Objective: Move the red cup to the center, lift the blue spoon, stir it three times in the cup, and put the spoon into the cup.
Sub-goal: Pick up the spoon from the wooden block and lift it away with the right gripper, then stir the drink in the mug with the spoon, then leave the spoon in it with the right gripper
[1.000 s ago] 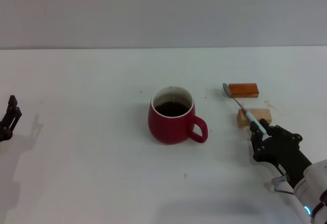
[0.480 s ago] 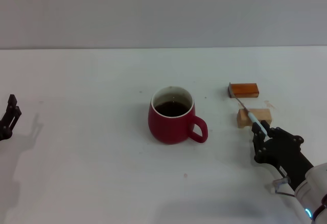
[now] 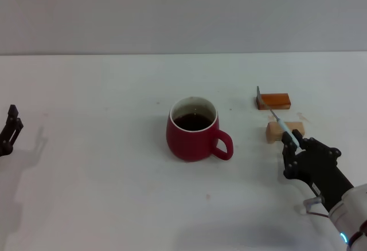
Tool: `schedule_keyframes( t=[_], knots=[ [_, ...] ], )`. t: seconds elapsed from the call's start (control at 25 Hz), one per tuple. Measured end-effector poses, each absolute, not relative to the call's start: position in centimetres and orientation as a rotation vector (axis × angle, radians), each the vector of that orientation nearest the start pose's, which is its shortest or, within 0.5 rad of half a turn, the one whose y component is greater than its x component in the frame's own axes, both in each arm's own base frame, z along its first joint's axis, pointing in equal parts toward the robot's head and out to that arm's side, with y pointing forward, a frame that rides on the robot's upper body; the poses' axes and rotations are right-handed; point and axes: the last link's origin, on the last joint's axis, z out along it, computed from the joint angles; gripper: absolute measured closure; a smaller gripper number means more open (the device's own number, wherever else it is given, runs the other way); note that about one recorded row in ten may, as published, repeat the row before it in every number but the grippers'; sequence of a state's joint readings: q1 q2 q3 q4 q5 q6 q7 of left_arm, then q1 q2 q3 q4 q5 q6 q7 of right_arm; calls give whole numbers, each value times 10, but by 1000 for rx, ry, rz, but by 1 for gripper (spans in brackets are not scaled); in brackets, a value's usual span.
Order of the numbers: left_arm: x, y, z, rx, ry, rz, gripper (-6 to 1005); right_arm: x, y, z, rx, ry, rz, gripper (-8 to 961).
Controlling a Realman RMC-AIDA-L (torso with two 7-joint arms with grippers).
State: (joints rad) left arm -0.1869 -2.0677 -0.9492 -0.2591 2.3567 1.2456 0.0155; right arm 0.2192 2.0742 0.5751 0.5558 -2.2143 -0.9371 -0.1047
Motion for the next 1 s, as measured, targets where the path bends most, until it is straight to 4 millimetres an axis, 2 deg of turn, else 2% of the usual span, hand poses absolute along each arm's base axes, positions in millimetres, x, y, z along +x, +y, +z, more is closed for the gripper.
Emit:
schedule_keyframes(
  t=[0.36,1.0],
  knots=[
    [-373,259,1,-1465,-512,-544,148,278,270,-93,-1871,636,641,823],
    [-374,257,0,-1466,-516,-539,148,220,286,-50,-1944,595,501,818]
  ],
)
